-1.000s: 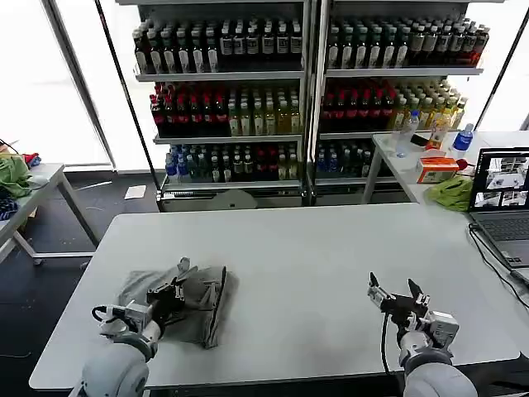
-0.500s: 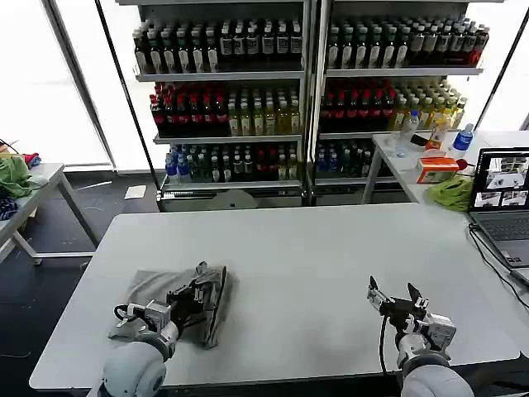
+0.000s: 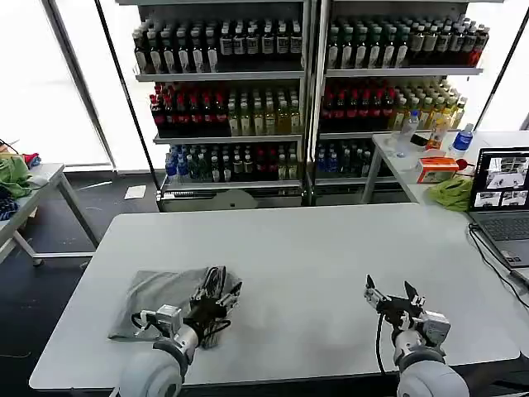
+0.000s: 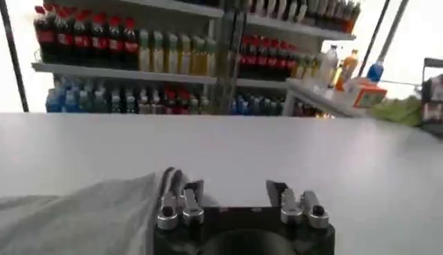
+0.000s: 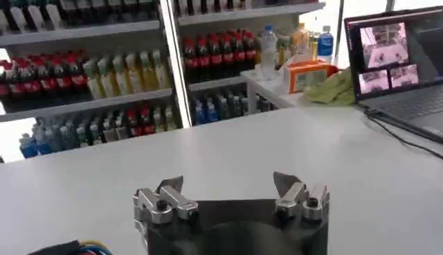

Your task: Fold and organize the clothes.

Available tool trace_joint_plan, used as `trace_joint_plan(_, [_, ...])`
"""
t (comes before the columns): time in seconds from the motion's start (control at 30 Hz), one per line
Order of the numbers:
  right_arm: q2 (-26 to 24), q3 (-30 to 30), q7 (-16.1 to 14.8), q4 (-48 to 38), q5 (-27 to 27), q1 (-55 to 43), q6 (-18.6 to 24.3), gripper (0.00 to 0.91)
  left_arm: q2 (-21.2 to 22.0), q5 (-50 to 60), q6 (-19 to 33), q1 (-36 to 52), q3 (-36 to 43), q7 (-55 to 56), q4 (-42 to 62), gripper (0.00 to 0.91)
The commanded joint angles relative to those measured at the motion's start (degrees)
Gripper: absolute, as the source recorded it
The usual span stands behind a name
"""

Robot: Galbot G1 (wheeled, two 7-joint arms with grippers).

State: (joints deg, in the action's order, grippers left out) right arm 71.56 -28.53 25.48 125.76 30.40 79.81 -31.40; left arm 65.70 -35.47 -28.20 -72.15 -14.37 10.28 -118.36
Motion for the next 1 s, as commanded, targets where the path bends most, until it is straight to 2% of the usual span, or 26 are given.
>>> trace_joint_plan(0.03, [-1.1, 1.9, 0.0, -1.5, 0.1, -2.9, -0.1, 0.907, -3.3, -17.9, 0.3, -0.7, -12.1, 3.8, -10.3, 0.907])
trace_joint_plan(0.23, [-2.3, 3.9, -0.1, -2.3, 0.9, -5.2, -0.1, 0.907, -10.3, -15.6, 0.7, -2.8, -23.2, 4.5, -3.3, 0.907])
trace_joint_plan(0.33, [-2.6, 4.5, 0.0, -2.5, 1.1, -6.1, -0.3, 0.907, -11.7, -13.9, 0.4, -4.1, -25.8, 4.8, 0.0, 0.907])
trace_joint_plan(1.0, [-2.0, 4.7, -0.5, -2.2, 1.4, -5.8, -0.4, 0.907, -7.9, -5.4, 1.8, -4.4, -22.6, -1.2, 13.4, 0.907])
